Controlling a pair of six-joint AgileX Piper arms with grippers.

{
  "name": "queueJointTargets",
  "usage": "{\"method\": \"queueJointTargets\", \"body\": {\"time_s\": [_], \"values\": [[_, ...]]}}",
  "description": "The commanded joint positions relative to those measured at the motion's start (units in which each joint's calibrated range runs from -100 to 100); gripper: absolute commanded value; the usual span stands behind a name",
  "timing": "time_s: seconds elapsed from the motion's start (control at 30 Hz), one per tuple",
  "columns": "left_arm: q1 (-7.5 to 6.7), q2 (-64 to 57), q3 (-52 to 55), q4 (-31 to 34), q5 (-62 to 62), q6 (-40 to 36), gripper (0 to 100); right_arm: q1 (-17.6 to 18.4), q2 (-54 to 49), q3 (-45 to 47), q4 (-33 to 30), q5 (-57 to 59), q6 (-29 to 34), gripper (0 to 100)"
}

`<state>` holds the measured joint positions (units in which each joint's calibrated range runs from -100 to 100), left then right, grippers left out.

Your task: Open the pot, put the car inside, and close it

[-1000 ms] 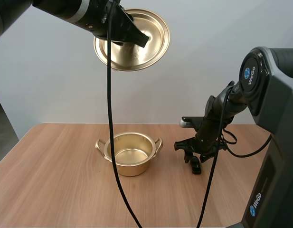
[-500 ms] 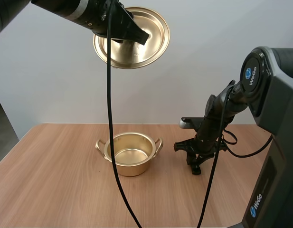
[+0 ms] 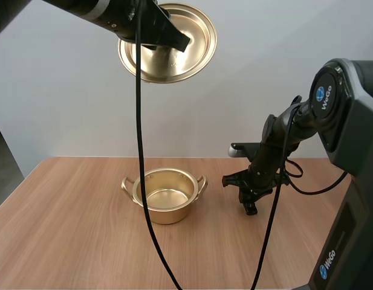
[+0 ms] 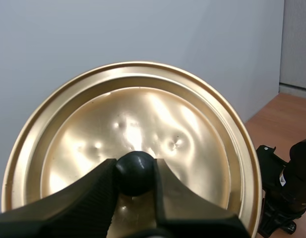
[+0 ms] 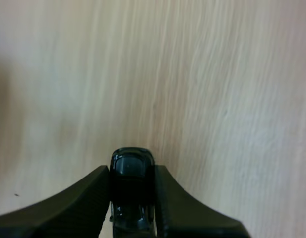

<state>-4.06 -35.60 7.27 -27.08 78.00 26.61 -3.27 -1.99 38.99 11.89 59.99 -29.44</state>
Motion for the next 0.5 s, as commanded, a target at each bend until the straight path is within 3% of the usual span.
{"method": "queueJointTargets", "body": {"time_s": [0.0,0.3,0.47], "values": [[-0.01,-0.02,-2.25,0.07,0.09,-0.97,0,-0.03,-2.11,-2.25,-0.04,1.67,0.02,0],[-0.01,-2.56,-15.99,0.78,0.26,-3.86,0,1.8,-9.18,-16.76,2.11,13.0,-5.17,0],[-0.01,-3.91,-20.54,0.78,4.74,-4.7,0,8.13,-8.4,-22.98,3.22,17.21,-6.34,0]]}}
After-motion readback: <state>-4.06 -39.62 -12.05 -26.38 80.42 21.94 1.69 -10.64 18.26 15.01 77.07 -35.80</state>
